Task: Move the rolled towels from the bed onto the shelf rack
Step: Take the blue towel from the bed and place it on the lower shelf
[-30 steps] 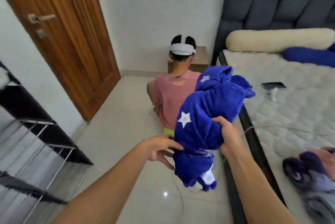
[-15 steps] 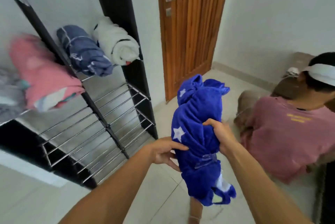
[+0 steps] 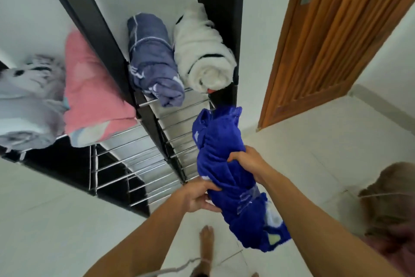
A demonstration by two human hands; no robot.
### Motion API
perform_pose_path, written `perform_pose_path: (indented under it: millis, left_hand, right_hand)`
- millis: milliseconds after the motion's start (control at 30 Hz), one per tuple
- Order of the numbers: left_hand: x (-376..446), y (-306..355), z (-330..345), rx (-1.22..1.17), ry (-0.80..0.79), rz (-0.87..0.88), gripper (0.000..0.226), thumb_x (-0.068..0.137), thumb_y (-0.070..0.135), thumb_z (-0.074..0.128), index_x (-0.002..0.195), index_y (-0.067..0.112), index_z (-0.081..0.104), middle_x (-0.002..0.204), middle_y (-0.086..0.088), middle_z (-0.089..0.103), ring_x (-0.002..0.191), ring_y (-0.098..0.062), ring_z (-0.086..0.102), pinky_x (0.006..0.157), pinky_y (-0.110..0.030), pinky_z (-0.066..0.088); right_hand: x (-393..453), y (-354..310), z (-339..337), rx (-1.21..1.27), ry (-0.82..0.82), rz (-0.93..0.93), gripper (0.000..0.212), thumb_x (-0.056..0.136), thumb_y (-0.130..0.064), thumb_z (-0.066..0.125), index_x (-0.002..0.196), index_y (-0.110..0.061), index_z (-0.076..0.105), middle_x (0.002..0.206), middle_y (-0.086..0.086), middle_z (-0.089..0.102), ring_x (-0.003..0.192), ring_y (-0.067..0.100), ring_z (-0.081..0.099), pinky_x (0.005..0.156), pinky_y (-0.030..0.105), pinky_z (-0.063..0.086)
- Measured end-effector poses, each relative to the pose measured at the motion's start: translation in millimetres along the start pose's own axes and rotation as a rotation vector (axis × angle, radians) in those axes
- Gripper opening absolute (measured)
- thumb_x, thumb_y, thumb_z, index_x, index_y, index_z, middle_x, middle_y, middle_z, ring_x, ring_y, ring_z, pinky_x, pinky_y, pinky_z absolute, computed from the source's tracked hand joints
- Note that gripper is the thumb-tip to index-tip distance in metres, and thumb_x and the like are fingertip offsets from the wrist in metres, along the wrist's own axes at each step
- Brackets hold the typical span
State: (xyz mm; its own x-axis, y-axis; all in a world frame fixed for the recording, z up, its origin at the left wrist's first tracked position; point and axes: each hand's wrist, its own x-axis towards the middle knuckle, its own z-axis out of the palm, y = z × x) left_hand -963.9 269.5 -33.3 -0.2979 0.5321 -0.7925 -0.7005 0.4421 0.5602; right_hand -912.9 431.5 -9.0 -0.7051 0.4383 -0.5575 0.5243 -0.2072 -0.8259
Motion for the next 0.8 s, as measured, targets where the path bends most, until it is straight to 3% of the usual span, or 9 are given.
perform_pose_path:
  millis: [167, 267, 367, 467, 567, 733, 800]
  left_hand:
    - [53, 49, -32, -0.03, 0.115, 0.087, 0.047, 0.083, -0.01, 0.054, 0.12, 0.018, 0.057, 0.122, -0.011, 0.066, 0.114, -0.032, 0.061, 0.079, -0.053, 0.058]
    - [81, 86, -47, -0.092, 0.195, 0.16, 0.042, 0.084, -0.013, 0.049, 0.112, 0.017, 0.058, 0.108, -0.009, 0.069, 0.099, -0.029, 0.065, 0.07, -0.048, 0.059]
    - [111, 120, -60, -0.109, 0.255, 0.211, 0.048, 0.086, -0.013, 0.046, 0.127, 0.012, 0.051, 0.106, -0.009, 0.067, 0.086, -0.023, 0.065, 0.056, -0.04, 0.061]
    - [138, 148, -67, -0.143, 0.291, 0.268, 0.057, 0.087, -0.014, 0.044, 0.136, 0.016, 0.043, 0.129, -0.012, 0.056, 0.098, -0.026, 0.061, 0.065, -0.044, 0.059]
    - [156, 163, -71, -0.156, 0.257, 0.285, 0.062, 0.091, -0.011, 0.043, 0.139, 0.027, 0.04, 0.128, -0.006, 0.052, 0.101, -0.022, 0.057, 0.068, -0.044, 0.057]
    - [170, 170, -71, -0.069, 0.212, 0.259, 0.062, 0.094, -0.007, 0.041, 0.137, 0.039, 0.039, 0.111, 0.003, 0.057, 0.098, -0.015, 0.058, 0.077, -0.043, 0.054]
    - [171, 171, -71, -0.05, 0.214, 0.261, 0.064, 0.094, -0.006, 0.042, 0.141, 0.038, 0.035, 0.119, 0.002, 0.054, 0.108, -0.019, 0.055, 0.083, -0.046, 0.053]
  right_hand:
    - [74, -33, 23, -0.074, 0.028, -0.043, 0.037, 0.07, -0.014, 0.068, 0.106, -0.017, 0.06, 0.111, 0.01, 0.067, 0.099, 0.033, 0.064, 0.091, 0.046, 0.054]
    - [118, -55, 36, -0.128, 0.048, -0.106, 0.046, 0.076, -0.02, 0.067, 0.12, -0.015, 0.056, 0.117, 0.011, 0.064, 0.104, 0.032, 0.062, 0.092, 0.042, 0.053]
    - [163, -73, 43, -0.217, 0.063, -0.176, 0.043, 0.087, -0.019, 0.062, 0.127, -0.008, 0.052, 0.123, 0.012, 0.061, 0.112, 0.031, 0.058, 0.084, 0.031, 0.046]
    - [200, -83, 49, -0.35, 0.11, -0.223, 0.044, 0.092, -0.02, 0.056, 0.132, -0.003, 0.048, 0.13, 0.018, 0.058, 0.118, 0.034, 0.054, 0.083, 0.031, 0.043]
    - [218, -78, 49, -0.51, 0.133, -0.204, 0.048, 0.096, -0.02, 0.048, 0.141, -0.007, 0.039, 0.138, 0.018, 0.052, 0.124, 0.037, 0.05, 0.097, 0.037, 0.042]
    - [224, -54, 40, -0.668, 0.066, -0.13, 0.055, 0.095, -0.01, 0.039, 0.149, -0.009, 0.027, 0.145, 0.019, 0.045, 0.13, 0.037, 0.045, 0.106, 0.037, 0.037]
    - [223, -49, 37, -0.696, 0.055, -0.13, 0.058, 0.094, -0.008, 0.038, 0.15, -0.009, 0.024, 0.146, 0.019, 0.044, 0.131, 0.036, 0.045, 0.106, 0.034, 0.036]
